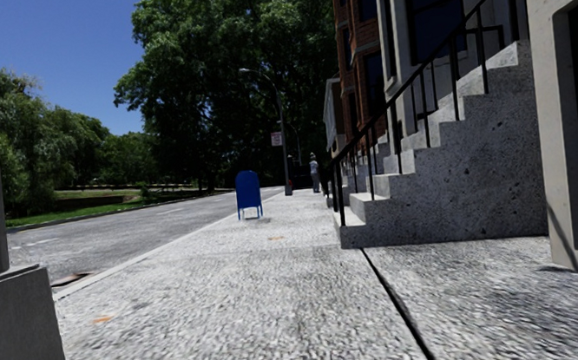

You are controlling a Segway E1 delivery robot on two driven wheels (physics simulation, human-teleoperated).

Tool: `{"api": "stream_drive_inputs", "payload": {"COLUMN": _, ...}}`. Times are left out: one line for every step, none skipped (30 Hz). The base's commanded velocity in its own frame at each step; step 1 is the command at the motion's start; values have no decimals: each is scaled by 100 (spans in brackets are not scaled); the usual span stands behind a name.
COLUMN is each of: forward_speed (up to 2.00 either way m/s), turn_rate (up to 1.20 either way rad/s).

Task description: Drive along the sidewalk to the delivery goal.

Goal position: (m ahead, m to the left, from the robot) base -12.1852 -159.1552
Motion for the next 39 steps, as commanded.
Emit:
{"api": "stream_drive_inputs", "payload": {"forward_speed": 200, "turn_rate": 0}}
{"api": "stream_drive_inputs", "payload": {"forward_speed": 200, "turn_rate": 0}}
{"api": "stream_drive_inputs", "payload": {"forward_speed": 200, "turn_rate": 0}}
{"api": "stream_drive_inputs", "payload": {"forward_speed": 200, "turn_rate": 0}}
{"api": "stream_drive_inputs", "payload": {"forward_speed": 200, "turn_rate": 0}}
{"api": "stream_drive_inputs", "payload": {"forward_speed": 200, "turn_rate": 0}}
{"api": "stream_drive_inputs", "payload": {"forward_speed": 200, "turn_rate": 0}}
{"api": "stream_drive_inputs", "payload": {"forward_speed": 200, "turn_rate": 0}}
{"api": "stream_drive_inputs", "payload": {"forward_speed": 200, "turn_rate": 0}}
{"api": "stream_drive_inputs", "payload": {"forward_speed": 200, "turn_rate": 0}}
{"api": "stream_drive_inputs", "payload": {"forward_speed": 200, "turn_rate": 0}}
{"api": "stream_drive_inputs", "payload": {"forward_speed": 200, "turn_rate": 0}}
{"api": "stream_drive_inputs", "payload": {"forward_speed": 200, "turn_rate": 0}}
{"api": "stream_drive_inputs", "payload": {"forward_speed": 200, "turn_rate": 0}}
{"api": "stream_drive_inputs", "payload": {"forward_speed": 200, "turn_rate": 0}}
{"api": "stream_drive_inputs", "payload": {"forward_speed": 200, "turn_rate": 0}}
{"api": "stream_drive_inputs", "payload": {"forward_speed": 200, "turn_rate": 0}}
{"api": "stream_drive_inputs", "payload": {"forward_speed": 200, "turn_rate": 0}}
{"api": "stream_drive_inputs", "payload": {"forward_speed": 200, "turn_rate": 0}}
{"api": "stream_drive_inputs", "payload": {"forward_speed": 200, "turn_rate": 0}}
{"api": "stream_drive_inputs", "payload": {"forward_speed": 200, "turn_rate": 0}}
{"api": "stream_drive_inputs", "payload": {"forward_speed": 200, "turn_rate": 0}}
{"api": "stream_drive_inputs", "payload": {"forward_speed": 200, "turn_rate": 0}}
{"api": "stream_drive_inputs", "payload": {"forward_speed": 200, "turn_rate": 0}}
{"api": "stream_drive_inputs", "payload": {"forward_speed": 200, "turn_rate": 0}}
{"api": "stream_drive_inputs", "payload": {"forward_speed": 200, "turn_rate": 0}}
{"api": "stream_drive_inputs", "payload": {"forward_speed": 200, "turn_rate": 0}}
{"api": "stream_drive_inputs", "payload": {"forward_speed": 200, "turn_rate": 0}}
{"api": "stream_drive_inputs", "payload": {"forward_speed": 200, "turn_rate": 0}}
{"api": "stream_drive_inputs", "payload": {"forward_speed": 200, "turn_rate": 0}}
{"api": "stream_drive_inputs", "payload": {"forward_speed": 200, "turn_rate": 0}}
{"api": "stream_drive_inputs", "payload": {"forward_speed": 200, "turn_rate": 0}}
{"api": "stream_drive_inputs", "payload": {"forward_speed": 200, "turn_rate": 0}}
{"api": "stream_drive_inputs", "payload": {"forward_speed": 200, "turn_rate": 0}}
{"api": "stream_drive_inputs", "payload": {"forward_speed": 200, "turn_rate": 0}}
{"api": "stream_drive_inputs", "payload": {"forward_speed": 200, "turn_rate": 0}}
{"api": "stream_drive_inputs", "payload": {"forward_speed": 200, "turn_rate": 0}}
{"api": "stream_drive_inputs", "payload": {"forward_speed": 200, "turn_rate": 0}}
{"api": "stream_drive_inputs", "payload": {"forward_speed": 200, "turn_rate": 0}}
